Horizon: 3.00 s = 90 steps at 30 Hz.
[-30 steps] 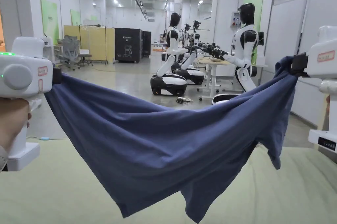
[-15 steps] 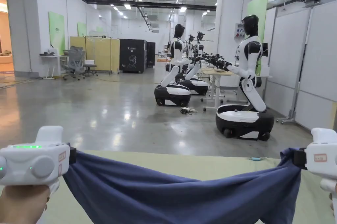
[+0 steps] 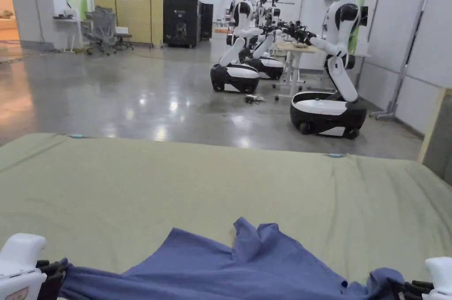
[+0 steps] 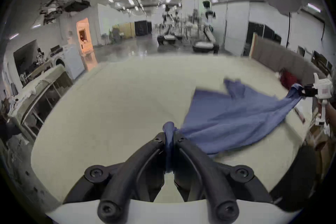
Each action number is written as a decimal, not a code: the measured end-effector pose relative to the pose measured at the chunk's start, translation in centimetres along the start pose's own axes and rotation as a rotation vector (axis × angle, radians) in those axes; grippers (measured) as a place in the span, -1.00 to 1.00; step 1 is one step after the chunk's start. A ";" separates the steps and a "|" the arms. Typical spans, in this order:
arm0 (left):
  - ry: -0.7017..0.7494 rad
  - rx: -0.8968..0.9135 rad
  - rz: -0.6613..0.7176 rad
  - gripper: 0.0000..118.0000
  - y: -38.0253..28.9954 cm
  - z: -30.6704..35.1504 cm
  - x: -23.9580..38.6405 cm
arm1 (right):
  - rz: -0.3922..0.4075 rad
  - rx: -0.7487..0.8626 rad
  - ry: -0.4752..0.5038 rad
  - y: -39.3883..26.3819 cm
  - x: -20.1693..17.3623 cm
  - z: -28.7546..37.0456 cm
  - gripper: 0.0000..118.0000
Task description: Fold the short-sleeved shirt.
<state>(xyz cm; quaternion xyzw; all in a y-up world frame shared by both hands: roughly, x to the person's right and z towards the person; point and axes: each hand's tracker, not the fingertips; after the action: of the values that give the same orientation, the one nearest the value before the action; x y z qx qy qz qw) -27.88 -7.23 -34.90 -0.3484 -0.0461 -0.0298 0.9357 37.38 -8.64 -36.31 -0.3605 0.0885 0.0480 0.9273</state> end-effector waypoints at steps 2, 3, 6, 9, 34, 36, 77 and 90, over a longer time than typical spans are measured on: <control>0.015 -0.114 0.032 -0.91 -3.6 -1.1 -0.6 | -0.017 -0.083 -0.006 -3.9 -0.6 -1.4 -0.86; 0.003 -0.159 0.060 -0.91 -5.0 -1.6 -1.0 | -0.020 -0.116 -0.002 -5.5 -0.7 -2.1 -0.86; -0.001 -0.181 0.068 -0.89 -6.7 -2.4 -1.4 | -0.027 -0.163 -0.028 -7.5 -0.4 -3.3 -0.86; 0.056 -0.166 0.027 0.61 -5.5 -1.3 -0.6 | -0.050 -0.109 -0.085 -6.1 -0.4 -1.8 -0.23; 0.145 0.297 -0.033 -1.00 0.0 5.8 3.2 | -0.049 0.519 -0.015 4.9 -20.0 5.4 -0.94; 0.149 0.198 0.025 -1.00 -1.8 5.6 0.1 | -0.045 0.508 -0.002 4.8 -20.3 5.0 -0.94; 0.070 0.016 -0.125 -0.92 -5.0 -1.6 1.1 | -0.030 0.145 -0.111 8.6 -13.0 -11.3 -0.92; 0.103 -0.060 -0.121 -0.93 -4.4 -4.2 1.9 | -0.001 -0.129 -0.127 12.0 -7.9 -28.3 0.69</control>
<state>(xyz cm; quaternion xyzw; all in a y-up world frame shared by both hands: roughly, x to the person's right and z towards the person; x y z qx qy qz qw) -26.11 -13.35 -35.03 -0.3711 -0.0178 -0.1055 0.9224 24.13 -19.20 -63.16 -0.4159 0.0263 0.0759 0.9059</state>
